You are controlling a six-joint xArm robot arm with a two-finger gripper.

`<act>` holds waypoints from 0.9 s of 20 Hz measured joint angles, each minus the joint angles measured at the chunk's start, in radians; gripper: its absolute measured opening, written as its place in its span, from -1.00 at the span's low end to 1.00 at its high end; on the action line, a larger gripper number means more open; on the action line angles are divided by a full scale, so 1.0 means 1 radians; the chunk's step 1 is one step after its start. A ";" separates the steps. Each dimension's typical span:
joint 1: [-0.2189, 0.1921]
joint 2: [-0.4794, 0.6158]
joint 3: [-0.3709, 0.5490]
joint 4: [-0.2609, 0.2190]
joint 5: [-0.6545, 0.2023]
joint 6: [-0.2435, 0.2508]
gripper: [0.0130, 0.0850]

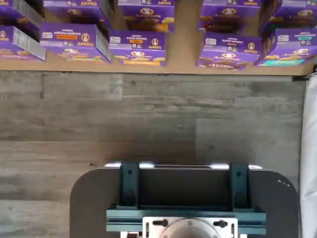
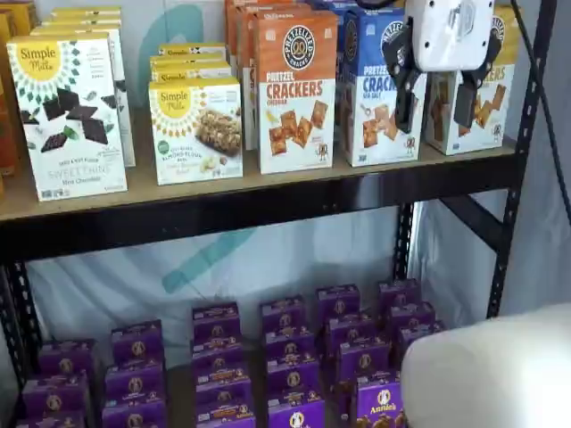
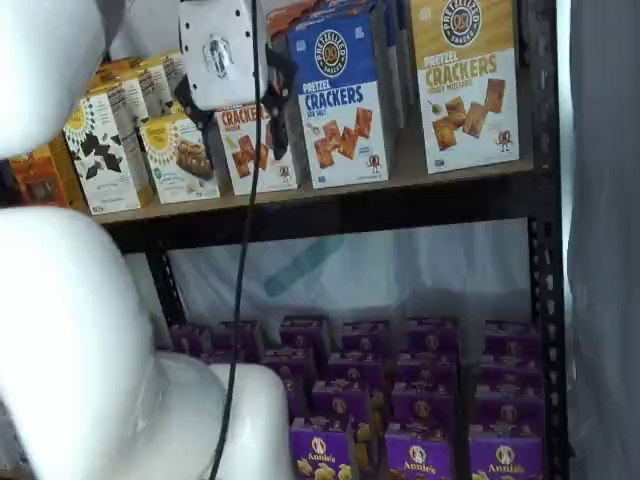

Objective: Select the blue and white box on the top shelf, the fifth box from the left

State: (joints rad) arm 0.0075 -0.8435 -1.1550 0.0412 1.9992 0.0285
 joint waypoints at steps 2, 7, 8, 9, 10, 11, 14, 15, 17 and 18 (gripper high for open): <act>-0.046 -0.002 0.003 0.049 -0.002 -0.023 1.00; -0.060 -0.010 0.012 0.076 -0.017 -0.030 1.00; -0.056 -0.011 0.014 0.073 -0.022 -0.027 1.00; -0.050 -0.011 0.016 0.068 -0.029 -0.024 1.00; -0.045 -0.011 0.019 0.065 -0.037 -0.022 1.00; -0.042 -0.009 0.023 0.062 -0.049 -0.020 1.00; -0.027 0.001 0.029 0.045 -0.088 -0.013 1.00; -0.023 0.005 0.029 0.040 -0.103 -0.012 1.00; -0.016 0.023 0.021 0.025 -0.137 -0.012 1.00; -0.016 0.033 0.015 0.018 -0.148 -0.014 1.00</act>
State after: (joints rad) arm -0.0082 -0.8102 -1.1404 0.0594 1.8510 0.0148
